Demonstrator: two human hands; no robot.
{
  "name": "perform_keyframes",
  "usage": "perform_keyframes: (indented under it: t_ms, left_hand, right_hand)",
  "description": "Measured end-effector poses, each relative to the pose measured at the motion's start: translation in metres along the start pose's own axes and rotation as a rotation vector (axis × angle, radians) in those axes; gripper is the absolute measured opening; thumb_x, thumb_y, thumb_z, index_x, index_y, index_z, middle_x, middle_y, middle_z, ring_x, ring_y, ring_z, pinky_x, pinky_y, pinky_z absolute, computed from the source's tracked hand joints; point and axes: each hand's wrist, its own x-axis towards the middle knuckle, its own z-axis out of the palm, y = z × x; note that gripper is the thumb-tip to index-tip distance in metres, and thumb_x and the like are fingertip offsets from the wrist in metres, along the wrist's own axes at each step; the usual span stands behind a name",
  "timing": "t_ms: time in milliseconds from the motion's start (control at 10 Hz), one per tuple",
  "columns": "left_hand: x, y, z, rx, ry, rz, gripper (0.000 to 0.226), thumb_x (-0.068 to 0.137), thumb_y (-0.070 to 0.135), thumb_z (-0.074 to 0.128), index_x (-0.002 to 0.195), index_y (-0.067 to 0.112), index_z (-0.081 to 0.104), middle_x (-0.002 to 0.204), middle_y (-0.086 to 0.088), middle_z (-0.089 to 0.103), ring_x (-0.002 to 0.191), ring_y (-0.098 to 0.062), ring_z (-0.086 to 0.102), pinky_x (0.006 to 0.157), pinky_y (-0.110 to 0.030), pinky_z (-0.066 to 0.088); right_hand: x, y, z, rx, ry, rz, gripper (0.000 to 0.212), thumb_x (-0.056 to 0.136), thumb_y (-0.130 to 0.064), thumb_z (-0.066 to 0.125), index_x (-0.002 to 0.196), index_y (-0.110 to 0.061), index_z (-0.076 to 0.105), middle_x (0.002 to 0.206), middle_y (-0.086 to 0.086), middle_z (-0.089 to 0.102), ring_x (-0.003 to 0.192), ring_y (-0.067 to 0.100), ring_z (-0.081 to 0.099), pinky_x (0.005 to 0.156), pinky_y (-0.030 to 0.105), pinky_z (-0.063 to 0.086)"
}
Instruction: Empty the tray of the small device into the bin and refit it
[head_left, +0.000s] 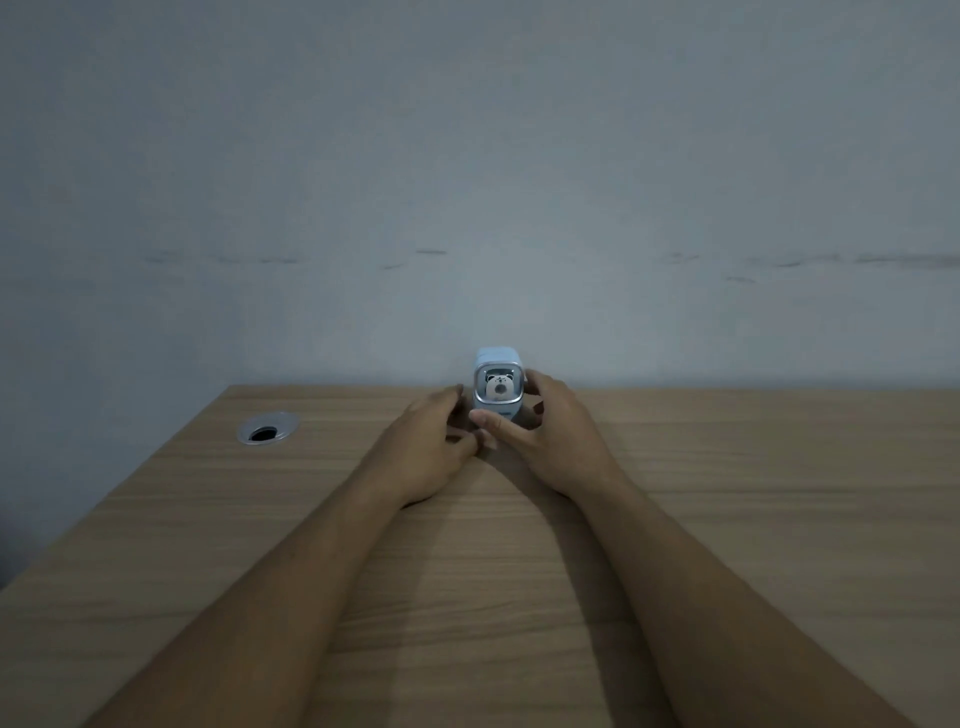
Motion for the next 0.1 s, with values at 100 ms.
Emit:
perform_keyframes:
  t_ms: [100]
  left_hand:
    - [-0.0125,-0.0012,-0.0004,0.2,0.011,-0.052,0.062,0.092,0.066,0.054,0.143,0.031,0.062,0.152,0.002,0.067,0.143,-0.027,0.06,0.118,-0.048,0.05]
  right_hand:
    - [-0.0148,-0.0073,-0.0067,-0.108,-0.013,0.058,0.085,0.084,-0.067,0.083,0.142,-0.008,0.063,0.143,0.009,0.067,0.138,0.03,0.056,0.117,0.041,0.044]
